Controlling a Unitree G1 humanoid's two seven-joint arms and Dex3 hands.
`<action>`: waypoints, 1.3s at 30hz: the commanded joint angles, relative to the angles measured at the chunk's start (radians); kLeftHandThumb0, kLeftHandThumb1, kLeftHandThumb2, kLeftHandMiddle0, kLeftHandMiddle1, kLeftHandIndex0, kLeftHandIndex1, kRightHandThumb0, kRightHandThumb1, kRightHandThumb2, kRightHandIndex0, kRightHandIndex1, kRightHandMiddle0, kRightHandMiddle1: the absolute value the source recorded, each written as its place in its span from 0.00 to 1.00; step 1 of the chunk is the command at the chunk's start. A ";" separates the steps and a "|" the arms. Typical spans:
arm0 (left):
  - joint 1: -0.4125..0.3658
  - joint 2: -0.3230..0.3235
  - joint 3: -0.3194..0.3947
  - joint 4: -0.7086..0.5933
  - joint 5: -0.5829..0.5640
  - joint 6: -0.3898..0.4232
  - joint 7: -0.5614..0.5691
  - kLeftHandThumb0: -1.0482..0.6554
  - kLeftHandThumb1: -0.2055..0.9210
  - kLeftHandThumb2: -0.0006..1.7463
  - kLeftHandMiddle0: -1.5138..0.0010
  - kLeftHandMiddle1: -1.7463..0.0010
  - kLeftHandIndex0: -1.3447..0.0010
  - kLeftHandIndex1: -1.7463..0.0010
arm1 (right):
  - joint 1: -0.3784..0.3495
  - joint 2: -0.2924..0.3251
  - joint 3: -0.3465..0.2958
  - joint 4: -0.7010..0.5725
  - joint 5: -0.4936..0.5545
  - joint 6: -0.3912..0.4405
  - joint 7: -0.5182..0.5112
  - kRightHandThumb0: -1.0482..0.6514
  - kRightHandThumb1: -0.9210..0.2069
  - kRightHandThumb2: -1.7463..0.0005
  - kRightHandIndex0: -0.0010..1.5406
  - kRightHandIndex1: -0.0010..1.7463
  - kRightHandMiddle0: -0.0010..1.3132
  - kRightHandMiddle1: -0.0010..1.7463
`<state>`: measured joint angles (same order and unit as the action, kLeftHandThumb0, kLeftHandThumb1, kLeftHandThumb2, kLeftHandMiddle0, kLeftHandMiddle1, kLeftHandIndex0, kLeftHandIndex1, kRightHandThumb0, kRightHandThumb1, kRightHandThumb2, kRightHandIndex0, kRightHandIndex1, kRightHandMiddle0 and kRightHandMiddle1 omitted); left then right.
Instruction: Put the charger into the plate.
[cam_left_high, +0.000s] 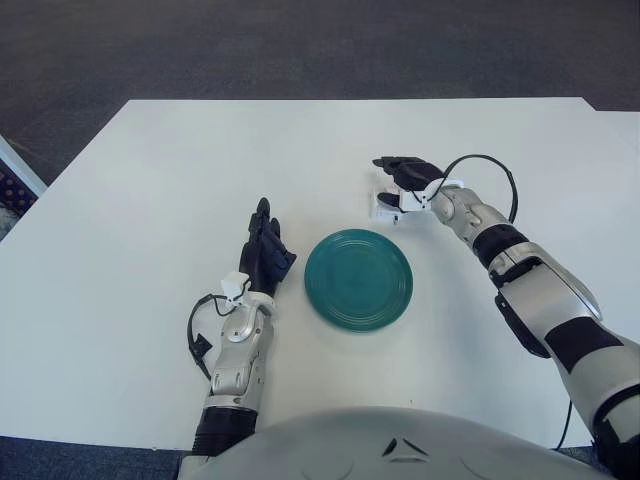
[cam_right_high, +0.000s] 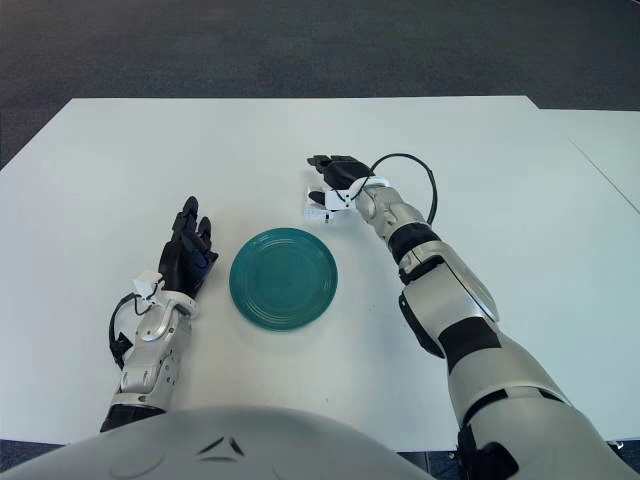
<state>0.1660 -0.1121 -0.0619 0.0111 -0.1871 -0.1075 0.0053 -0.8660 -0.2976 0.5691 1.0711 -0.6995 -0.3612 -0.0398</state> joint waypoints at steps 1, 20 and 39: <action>0.008 -0.026 0.008 0.040 -0.014 0.022 -0.005 0.00 1.00 0.67 1.00 1.00 1.00 1.00 | 0.022 -0.019 0.015 -0.042 -0.020 -0.008 0.021 0.00 0.00 0.48 0.01 0.00 0.00 0.11; -0.021 -0.041 0.016 0.089 -0.035 -0.015 -0.021 0.00 1.00 0.64 1.00 1.00 1.00 1.00 | 0.025 -0.063 0.034 -0.139 -0.045 0.016 0.136 0.00 0.00 0.45 0.00 0.00 0.00 0.06; -0.022 -0.031 0.008 0.100 -0.029 -0.040 -0.022 0.00 1.00 0.63 1.00 1.00 1.00 1.00 | 0.061 -0.066 0.036 -0.181 -0.045 0.032 0.155 0.00 0.00 0.46 0.00 0.00 0.00 0.07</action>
<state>0.1263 -0.1117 -0.0535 0.0860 -0.2176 -0.1725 -0.0215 -0.8233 -0.3576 0.6030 0.9116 -0.7347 -0.3360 0.1043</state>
